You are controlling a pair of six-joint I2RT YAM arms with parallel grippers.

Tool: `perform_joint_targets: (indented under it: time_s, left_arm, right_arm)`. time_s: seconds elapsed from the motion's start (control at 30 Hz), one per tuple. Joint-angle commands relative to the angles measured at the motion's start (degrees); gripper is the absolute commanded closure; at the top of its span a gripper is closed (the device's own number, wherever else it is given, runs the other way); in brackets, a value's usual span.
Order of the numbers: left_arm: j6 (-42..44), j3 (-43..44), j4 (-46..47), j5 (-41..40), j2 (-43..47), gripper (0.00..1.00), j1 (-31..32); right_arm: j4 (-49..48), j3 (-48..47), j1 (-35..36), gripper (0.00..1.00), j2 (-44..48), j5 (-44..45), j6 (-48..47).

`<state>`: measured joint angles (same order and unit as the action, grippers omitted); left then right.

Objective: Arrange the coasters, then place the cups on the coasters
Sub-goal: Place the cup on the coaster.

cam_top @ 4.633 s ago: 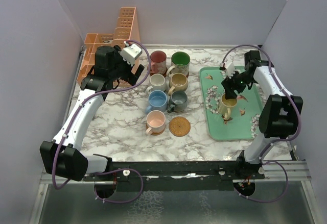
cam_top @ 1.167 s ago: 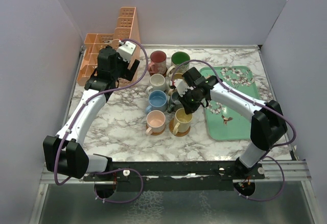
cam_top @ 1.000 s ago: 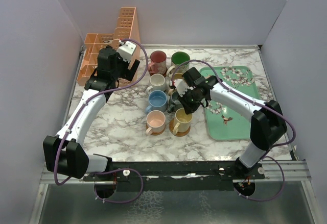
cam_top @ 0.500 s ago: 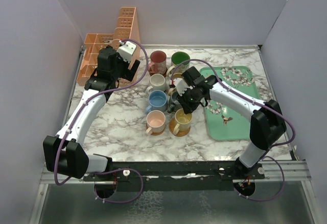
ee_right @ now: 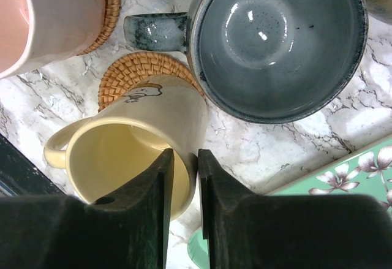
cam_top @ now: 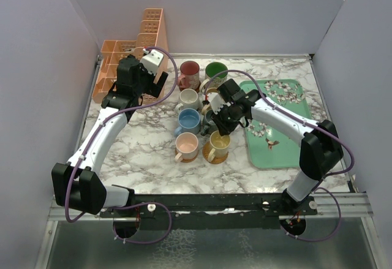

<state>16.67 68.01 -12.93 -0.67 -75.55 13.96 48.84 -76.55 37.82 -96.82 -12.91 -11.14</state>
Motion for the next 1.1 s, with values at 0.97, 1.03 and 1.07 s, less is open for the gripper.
perform_joint_targets:
  time_s: [0.97,1.03,1.07]
  left_arm:
    - [0.8,-0.4,0.2,1.4,1.0,0.01,-0.2]
    - [0.9,-0.5,0.1,1.4,1.1,0.01,-0.2]
    - [1.0,-0.5,0.1,1.4,1.1,0.01,-0.2]
  right_arm:
    - [-0.8,-1.4,0.4,0.86,0.4,-2.2,-0.2]
    - [-0.7,-1.2,0.4,0.85,0.4,-2.0,-1.1]
    - [-0.5,-1.3,0.4,0.85,0.3,-1.8,-1.5]
